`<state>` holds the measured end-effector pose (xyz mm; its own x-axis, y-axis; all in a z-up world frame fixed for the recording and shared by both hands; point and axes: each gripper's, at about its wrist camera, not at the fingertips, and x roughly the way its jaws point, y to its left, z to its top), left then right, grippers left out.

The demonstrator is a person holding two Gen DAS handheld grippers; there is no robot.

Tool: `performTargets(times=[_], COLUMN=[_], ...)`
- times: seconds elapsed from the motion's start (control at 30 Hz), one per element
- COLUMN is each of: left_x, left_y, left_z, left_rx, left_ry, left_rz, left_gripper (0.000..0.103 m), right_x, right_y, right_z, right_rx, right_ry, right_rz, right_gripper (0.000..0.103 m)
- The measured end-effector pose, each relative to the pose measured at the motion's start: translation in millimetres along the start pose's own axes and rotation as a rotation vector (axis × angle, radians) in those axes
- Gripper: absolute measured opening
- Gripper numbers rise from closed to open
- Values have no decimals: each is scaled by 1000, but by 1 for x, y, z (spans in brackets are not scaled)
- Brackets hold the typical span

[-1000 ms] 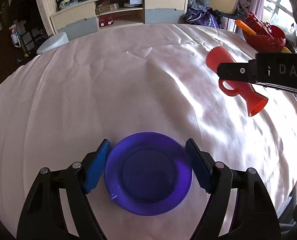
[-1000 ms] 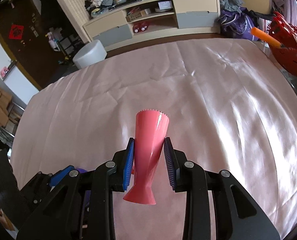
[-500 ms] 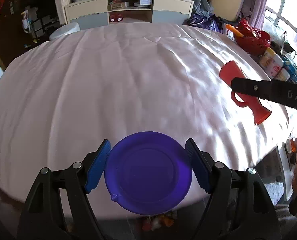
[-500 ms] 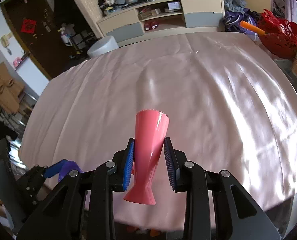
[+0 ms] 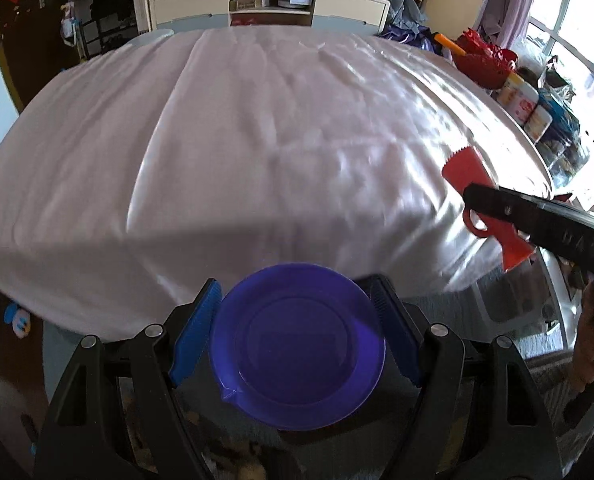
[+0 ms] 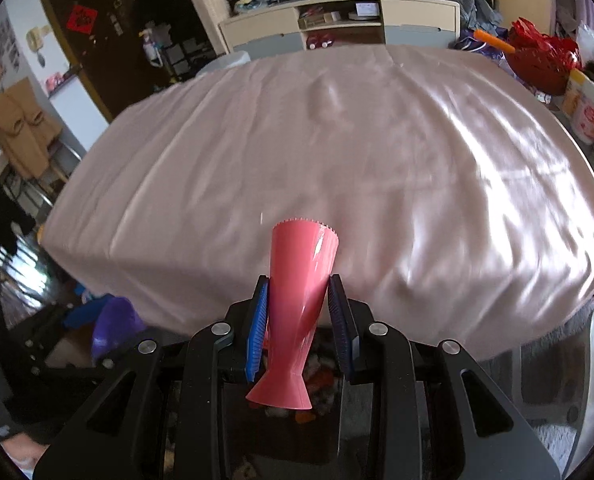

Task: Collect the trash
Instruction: 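Carry the bowl and cup over the black bin and open both tools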

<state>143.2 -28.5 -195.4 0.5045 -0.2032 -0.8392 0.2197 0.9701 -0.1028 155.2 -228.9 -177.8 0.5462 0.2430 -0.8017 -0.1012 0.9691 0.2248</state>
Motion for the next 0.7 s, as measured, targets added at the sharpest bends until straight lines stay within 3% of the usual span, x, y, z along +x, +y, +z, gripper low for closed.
performTargets(times=[0.17,0.4,0.7], left_x=[4,29,57], left_y=[-1,0,2], left_z=[-36,-81,-95], left_rx=[-25,-46,-22], left_ry=[30,49,90], left_rz=[-15,-116,-121], left_gripper=[73,73,73], right_x=[14,34,60], right_y=[1,2,-1], right_z=[-43,-83,-98], right_rx=[18,32,75], right_ry=[51,79,145], right_rz=[9,4,3], right_gripper=[31,31,31])
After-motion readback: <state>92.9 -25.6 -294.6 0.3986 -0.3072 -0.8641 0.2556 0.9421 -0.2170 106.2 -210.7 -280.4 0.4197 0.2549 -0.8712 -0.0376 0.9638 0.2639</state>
